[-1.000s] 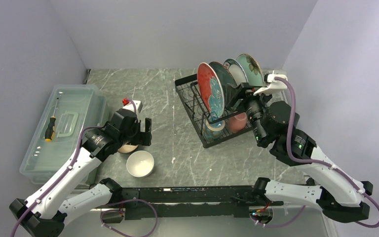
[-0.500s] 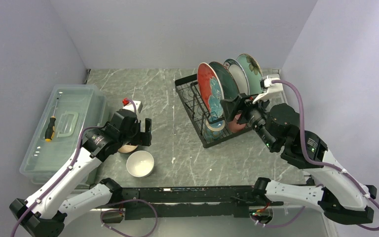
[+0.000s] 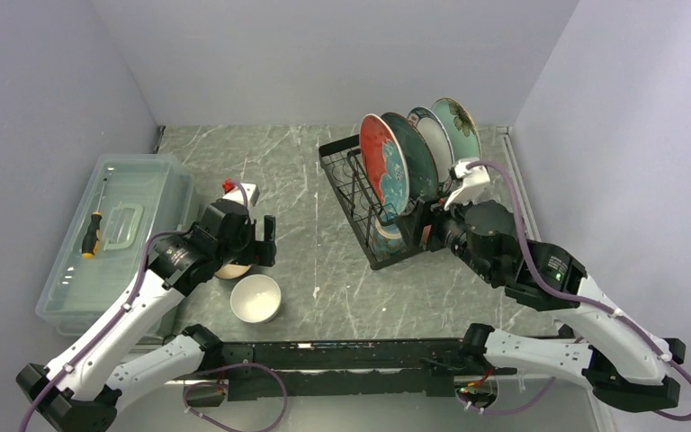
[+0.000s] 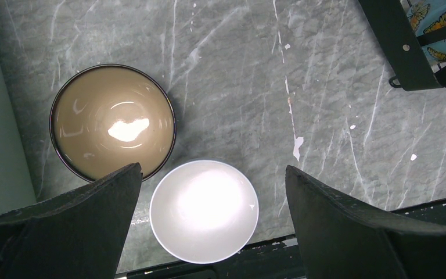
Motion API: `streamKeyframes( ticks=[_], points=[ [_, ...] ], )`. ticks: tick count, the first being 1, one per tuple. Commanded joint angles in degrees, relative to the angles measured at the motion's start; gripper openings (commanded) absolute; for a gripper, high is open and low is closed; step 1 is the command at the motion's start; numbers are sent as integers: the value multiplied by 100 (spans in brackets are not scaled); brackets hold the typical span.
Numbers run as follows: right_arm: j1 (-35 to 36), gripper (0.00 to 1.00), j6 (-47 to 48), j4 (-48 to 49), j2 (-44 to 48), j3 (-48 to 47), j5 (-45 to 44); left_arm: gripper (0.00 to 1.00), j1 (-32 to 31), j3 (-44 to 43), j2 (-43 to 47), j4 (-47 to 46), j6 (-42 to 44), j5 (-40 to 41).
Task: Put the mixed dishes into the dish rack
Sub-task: Move the dish rack to the center of the board.
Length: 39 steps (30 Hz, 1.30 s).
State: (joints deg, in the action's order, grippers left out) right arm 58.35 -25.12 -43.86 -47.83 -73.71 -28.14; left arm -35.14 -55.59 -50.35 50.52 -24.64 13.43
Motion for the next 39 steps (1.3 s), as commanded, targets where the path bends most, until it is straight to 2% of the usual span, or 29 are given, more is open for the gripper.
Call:
streamKeyframes(
  ticks=[1,12,18,27,34,37,39],
  points=[
    [28,69,-308,-141,116,242,213,99,-11,11,119,-91,29,32],
    [30,70,-931,63,455,1366,532,99,-11,11,160,-104,45,-34],
    [28,70,-1053,860,723,2398,945,99,-11,22,197,-133,56,-89],
    [94,67,-1200,2218,860,3564,1009,99,-11,23,205,-132,78,-145],
    [768,65,-1040,3043,445,3722,41,99,-11,31,243,-140,82,-186],
    [1260,65,-849,3342,31,3659,-758,99,-11,31,260,-141,91,-212],
    [1604,64,-795,3437,-233,3579,-1599,99,-11,30,282,-143,91,-216]
  ],
)
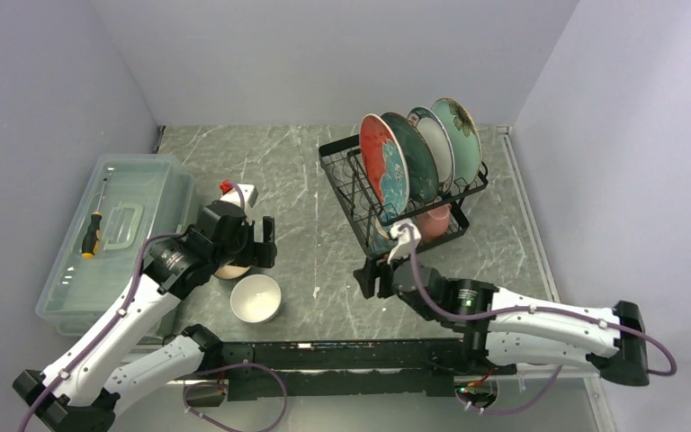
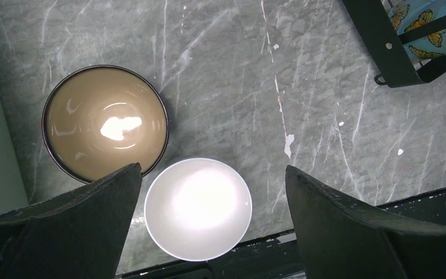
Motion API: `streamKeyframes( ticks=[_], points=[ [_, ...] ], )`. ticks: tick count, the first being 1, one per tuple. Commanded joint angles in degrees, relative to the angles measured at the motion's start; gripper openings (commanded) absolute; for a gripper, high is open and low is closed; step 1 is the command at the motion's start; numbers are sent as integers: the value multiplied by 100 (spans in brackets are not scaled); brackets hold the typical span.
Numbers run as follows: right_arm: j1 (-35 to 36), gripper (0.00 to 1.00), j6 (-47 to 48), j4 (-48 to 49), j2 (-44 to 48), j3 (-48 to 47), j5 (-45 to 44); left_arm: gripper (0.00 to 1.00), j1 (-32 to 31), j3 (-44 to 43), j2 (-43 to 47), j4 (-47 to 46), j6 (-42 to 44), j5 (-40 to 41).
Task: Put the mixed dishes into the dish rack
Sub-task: Move the dish rack to the center of the board.
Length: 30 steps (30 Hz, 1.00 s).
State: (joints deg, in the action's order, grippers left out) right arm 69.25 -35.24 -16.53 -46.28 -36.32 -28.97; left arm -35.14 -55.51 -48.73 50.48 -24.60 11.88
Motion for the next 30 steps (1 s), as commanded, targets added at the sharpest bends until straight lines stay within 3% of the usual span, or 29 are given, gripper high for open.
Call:
streamKeyframes(
  ticks=[1,6,12,15,23,30],
  points=[
    [667,64,224,742,-504,-199,-1863,99,-18,22,135,-139,87,-64],
    [1059,65,231,921,-1060,-388,-3048,99,-20,35,212,-161,95,-115],
    [1086,65,202,810,-2056,-1048,-3797,99,-20,32,281,-161,94,-147],
    [1014,58,-19,513,-2507,-1466,-4229,99,-20,41,340,-172,95,-164],
    [525,54,-873,-434,-3320,-2247,-4248,99,-20,49,419,-187,98,-216],
    [188,55,-1093,-501,-3752,-2416,-4141,99,-20,49,426,-203,122,-250]
  ],
)
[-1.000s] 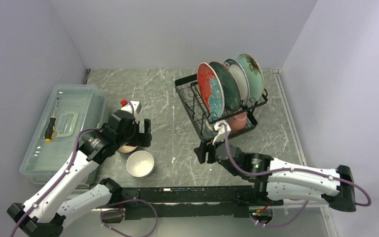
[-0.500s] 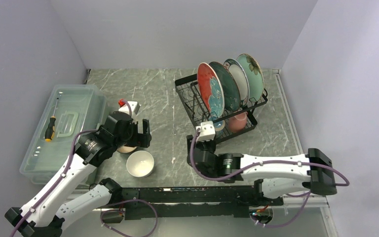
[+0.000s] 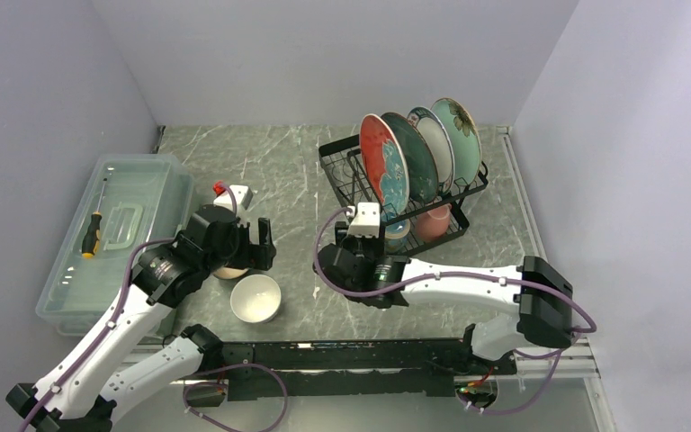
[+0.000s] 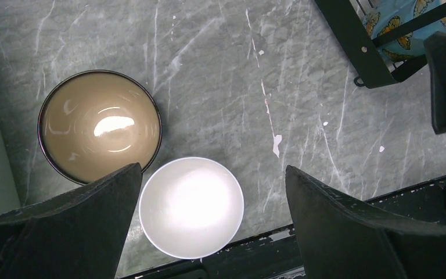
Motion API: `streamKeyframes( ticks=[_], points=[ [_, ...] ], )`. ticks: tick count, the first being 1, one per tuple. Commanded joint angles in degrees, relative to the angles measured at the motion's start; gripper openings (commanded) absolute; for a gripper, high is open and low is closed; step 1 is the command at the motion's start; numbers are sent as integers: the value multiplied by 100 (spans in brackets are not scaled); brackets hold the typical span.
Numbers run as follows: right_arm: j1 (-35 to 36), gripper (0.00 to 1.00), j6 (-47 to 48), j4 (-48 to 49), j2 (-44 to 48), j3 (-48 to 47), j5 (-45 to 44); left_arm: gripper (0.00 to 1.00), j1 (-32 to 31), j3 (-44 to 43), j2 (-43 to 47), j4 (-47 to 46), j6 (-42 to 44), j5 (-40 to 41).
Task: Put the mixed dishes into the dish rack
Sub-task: Move the dish rack to the center of the board.
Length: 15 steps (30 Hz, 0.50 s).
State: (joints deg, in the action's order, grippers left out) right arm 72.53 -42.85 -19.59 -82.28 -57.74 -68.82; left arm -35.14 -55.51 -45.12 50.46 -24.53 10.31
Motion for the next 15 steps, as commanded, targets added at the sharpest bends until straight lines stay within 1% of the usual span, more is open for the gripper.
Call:
streamKeyframes(
  ticks=[1,3,11,15],
  points=[
    [-181,55,-348,-234,-209,-306,-159,99,-20,49,65,-198,116,-102],
    [-227,55,-389,-292,-303,-354,-209,99,-20,49,73,-200,124,-110],
    [-410,54,-2,49,-486,-384,-243,99,-20,57,74,-212,131,-149],
    [-517,52,360,468,-527,-308,-205,99,-20,57,65,-213,132,-156]
  ],
)
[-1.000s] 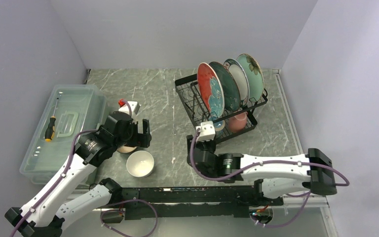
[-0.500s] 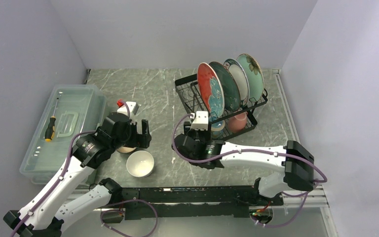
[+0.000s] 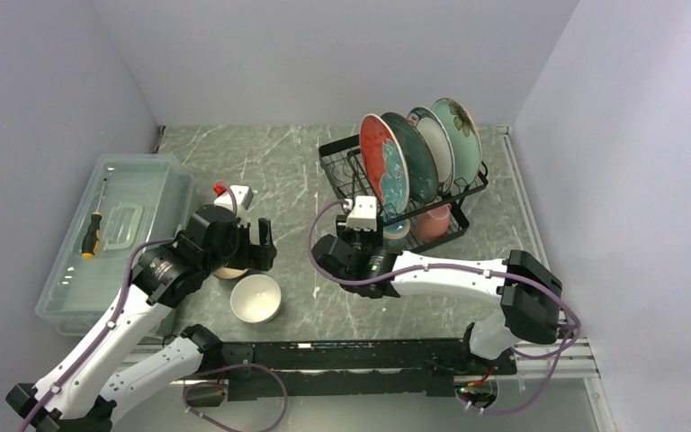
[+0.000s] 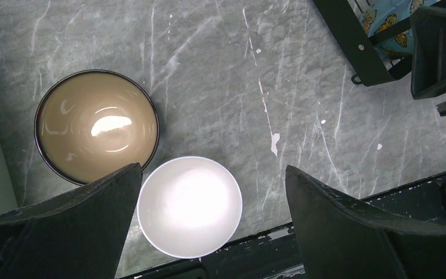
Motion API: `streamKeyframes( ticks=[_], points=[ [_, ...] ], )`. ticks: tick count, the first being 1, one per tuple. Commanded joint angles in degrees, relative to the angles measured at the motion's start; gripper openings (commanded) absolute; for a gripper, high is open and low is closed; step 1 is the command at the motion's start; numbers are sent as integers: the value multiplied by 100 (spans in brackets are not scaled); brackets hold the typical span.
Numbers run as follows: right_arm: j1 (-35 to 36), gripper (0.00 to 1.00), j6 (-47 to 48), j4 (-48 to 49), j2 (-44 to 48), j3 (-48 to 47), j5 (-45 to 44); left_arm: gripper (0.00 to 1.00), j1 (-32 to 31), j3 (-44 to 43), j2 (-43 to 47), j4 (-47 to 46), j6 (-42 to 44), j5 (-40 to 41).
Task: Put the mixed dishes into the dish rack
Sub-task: Move the dish rack to the center of the board.
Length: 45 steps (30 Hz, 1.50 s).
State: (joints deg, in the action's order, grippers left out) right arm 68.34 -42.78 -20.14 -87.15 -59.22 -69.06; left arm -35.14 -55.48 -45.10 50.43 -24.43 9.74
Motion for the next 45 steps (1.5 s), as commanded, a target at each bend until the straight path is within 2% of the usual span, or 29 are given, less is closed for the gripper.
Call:
streamKeyframes(
  ticks=[1,9,15,18,21,22,30,37,45],
  points=[
    [-120,50,434,599,-52,-152,-150,99,-20,55,63,-210,122,-96],
    [-245,40,842,945,-218,-212,-46,99,-20,55,67,-205,122,-72],
    [-284,26,1135,1074,-202,-225,-26,99,-20,57,64,-196,119,-60],
    [-343,17,1303,1287,-102,-120,89,99,-19,55,54,-198,122,-67],
    [-365,1,1317,1281,-61,-90,153,99,-20,57,54,-192,111,-49],
    [-365,0,1317,1269,-47,-85,195,99,-20,63,57,-196,113,-48],
    [-359,0,1328,1325,316,201,621,99,-20,55,-4,-191,122,-43],
    [-356,0,1690,1547,985,682,1402,99,-19,55,-42,-183,114,-37],
    [-356,0,815,533,1854,1260,1576,99,-20,47,-99,-174,97,3]
  ],
)
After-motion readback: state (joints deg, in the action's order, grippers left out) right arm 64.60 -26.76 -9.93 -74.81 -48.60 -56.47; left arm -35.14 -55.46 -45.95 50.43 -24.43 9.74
